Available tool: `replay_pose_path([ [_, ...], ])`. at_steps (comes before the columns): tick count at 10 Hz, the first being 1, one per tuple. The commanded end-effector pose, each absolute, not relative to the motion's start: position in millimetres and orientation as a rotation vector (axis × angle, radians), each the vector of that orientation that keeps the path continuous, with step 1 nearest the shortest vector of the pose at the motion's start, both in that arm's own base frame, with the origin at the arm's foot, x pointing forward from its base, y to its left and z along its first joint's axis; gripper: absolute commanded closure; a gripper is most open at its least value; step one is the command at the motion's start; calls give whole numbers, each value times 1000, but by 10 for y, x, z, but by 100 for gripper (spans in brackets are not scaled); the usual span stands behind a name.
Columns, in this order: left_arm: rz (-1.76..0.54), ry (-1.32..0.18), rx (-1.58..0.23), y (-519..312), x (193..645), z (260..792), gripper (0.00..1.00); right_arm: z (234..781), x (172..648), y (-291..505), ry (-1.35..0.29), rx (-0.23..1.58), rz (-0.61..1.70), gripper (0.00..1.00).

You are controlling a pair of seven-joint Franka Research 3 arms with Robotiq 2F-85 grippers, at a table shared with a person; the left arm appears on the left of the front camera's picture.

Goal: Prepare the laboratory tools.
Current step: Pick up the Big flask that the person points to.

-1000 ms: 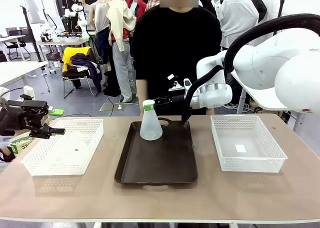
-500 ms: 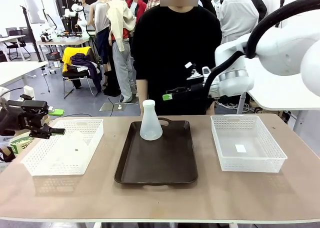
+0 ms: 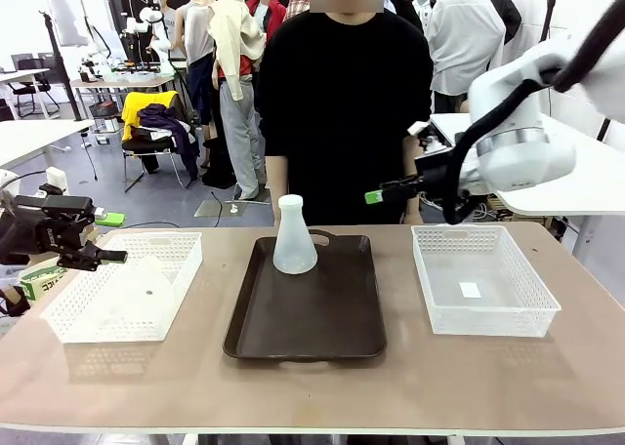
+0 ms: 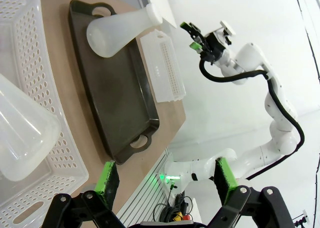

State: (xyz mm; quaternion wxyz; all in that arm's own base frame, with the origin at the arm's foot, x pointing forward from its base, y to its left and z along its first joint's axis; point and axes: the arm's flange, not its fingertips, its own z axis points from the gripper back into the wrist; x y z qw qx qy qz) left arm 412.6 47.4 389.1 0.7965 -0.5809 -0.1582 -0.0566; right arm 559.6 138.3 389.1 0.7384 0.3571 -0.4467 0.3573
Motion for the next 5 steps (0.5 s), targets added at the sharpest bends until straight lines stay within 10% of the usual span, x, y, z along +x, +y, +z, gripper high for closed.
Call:
replay_pose_path([
  [1, -123, -346, -1262, 484, 4121, 3909, 0, 3882, 5258, 1169, -1127, 750, 685, 0],
  [5, -123, -346, -1262, 484, 4121, 3909, 0, 3847, 5040, 873, -1222, 752, 577, 0],
])
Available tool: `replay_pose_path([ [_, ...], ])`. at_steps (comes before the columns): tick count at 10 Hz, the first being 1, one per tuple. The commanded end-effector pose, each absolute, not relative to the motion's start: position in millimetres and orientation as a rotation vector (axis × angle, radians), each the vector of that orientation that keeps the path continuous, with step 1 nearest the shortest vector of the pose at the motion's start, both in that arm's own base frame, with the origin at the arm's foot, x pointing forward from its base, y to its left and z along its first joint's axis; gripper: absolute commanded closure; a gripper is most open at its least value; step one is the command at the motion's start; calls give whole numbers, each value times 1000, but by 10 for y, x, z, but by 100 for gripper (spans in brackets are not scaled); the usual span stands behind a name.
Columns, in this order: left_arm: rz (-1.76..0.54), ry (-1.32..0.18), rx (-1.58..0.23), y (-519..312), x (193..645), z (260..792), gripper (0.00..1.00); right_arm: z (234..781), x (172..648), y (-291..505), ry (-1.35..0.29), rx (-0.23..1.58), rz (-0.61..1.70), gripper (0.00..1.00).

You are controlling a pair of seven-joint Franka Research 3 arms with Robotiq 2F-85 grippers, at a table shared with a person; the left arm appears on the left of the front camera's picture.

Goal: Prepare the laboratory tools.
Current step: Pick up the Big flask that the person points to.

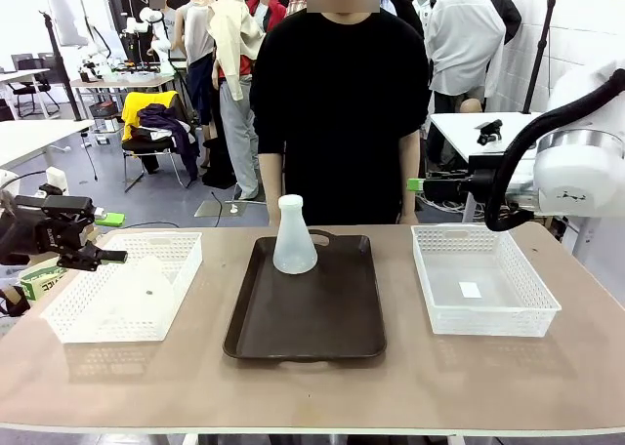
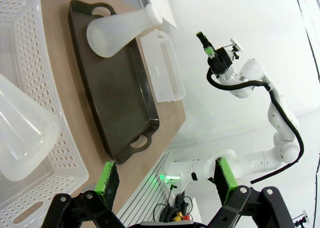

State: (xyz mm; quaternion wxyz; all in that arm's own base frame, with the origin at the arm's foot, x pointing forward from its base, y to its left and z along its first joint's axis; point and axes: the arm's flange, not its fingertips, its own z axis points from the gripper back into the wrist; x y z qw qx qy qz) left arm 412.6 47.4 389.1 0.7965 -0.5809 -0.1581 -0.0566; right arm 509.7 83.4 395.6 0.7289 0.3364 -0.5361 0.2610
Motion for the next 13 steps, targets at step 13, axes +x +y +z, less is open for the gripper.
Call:
replay_pose_path([
  [13, -96, -373, -1213, 570, 4100, 4079, 0, 3921, 5086, 828, -1185, 754, 569, 0],
])
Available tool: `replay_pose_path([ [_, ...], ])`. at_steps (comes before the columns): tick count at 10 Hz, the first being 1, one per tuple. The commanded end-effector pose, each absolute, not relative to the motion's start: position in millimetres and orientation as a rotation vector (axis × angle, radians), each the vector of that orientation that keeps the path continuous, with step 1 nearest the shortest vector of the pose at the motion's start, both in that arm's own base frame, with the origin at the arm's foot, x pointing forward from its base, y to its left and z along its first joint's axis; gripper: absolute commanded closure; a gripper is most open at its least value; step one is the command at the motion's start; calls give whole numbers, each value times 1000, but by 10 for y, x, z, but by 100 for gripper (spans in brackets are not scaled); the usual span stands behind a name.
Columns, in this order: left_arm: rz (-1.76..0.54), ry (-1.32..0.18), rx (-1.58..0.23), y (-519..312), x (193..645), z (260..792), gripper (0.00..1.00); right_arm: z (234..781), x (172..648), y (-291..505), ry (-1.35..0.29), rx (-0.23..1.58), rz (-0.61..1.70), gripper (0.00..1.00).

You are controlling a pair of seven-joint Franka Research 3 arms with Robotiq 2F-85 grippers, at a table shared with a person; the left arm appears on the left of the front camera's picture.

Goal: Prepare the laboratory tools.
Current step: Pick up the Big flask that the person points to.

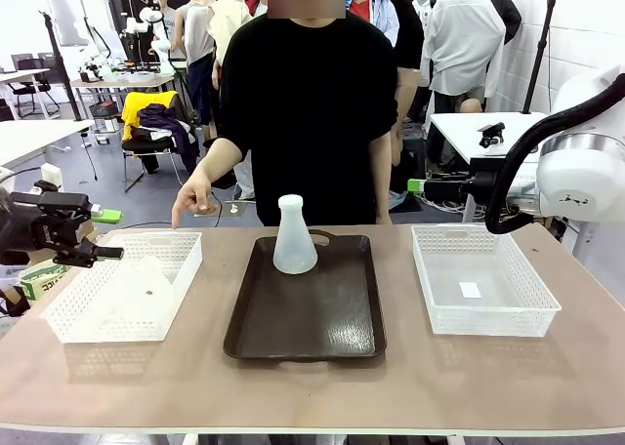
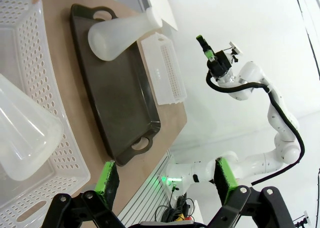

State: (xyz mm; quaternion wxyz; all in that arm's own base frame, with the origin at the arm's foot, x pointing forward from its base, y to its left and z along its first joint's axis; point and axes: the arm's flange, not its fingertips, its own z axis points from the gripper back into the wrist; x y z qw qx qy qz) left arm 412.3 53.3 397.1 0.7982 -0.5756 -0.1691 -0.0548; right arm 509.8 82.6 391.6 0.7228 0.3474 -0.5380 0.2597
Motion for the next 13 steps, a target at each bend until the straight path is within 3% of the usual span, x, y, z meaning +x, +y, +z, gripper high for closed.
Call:
replay_pose_path([
  [1, -83, -373, -1185, 589, 4105, 4108, 0, 3921, 5086, 828, -1185, 754, 569, 0],
  [5, -49, -365, -1131, 569, 4117, 4096, 0, 3921, 5086, 828, -1185, 754, 569, 0],
  [8, 85, -376, -733, 495, 4519, 4208, 0, 3921, 5086, 828, -1185, 754, 569, 0],
  [13, 137, -280, -518, -52, 4741, 4648, 0, 3921, 5086, 828, -1185, 754, 569, 0],
])
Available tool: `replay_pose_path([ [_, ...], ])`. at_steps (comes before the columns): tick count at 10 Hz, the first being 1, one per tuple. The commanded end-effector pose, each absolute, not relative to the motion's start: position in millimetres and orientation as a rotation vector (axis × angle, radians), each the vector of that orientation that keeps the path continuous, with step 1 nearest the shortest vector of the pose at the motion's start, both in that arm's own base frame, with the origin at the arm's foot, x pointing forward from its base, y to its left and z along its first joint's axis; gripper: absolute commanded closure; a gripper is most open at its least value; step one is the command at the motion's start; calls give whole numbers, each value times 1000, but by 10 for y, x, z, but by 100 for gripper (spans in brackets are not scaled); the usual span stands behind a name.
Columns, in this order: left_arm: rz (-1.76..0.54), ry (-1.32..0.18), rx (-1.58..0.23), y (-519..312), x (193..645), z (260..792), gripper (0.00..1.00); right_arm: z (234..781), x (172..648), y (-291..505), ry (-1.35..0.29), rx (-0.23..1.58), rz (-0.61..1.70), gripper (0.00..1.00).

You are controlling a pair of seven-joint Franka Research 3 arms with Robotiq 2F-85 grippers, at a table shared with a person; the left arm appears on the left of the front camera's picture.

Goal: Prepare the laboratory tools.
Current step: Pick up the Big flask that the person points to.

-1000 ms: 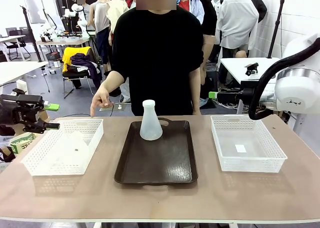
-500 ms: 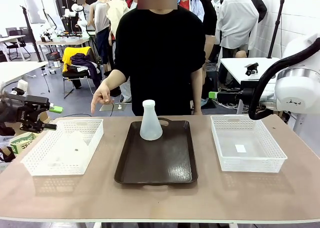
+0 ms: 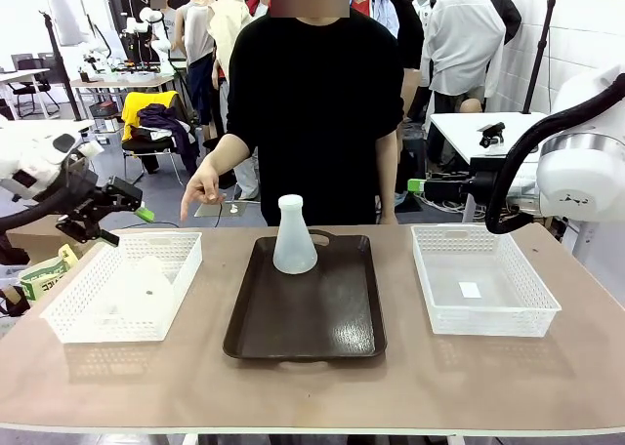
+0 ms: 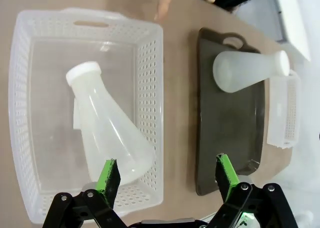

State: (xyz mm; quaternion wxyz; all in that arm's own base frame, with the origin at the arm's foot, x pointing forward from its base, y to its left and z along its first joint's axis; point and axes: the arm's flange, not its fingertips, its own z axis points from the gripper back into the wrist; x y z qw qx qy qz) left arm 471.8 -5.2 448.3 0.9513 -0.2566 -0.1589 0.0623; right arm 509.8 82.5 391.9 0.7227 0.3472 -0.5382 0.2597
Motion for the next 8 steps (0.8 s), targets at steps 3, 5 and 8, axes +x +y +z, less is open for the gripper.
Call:
replay_pose_path([
  [3, 289, -198, -374, -130, 4844, 4772, 0, 3921, 5086, 828, -1185, 754, 569, 0],
  [5, 398, -153, -210, -173, 4978, 4716, 0, 3921, 5086, 828, -1185, 754, 569, 0],
  [8, 489, -153, -134, -212, 5337, 4510, 0, 3921, 5086, 828, -1185, 754, 569, 0],
])
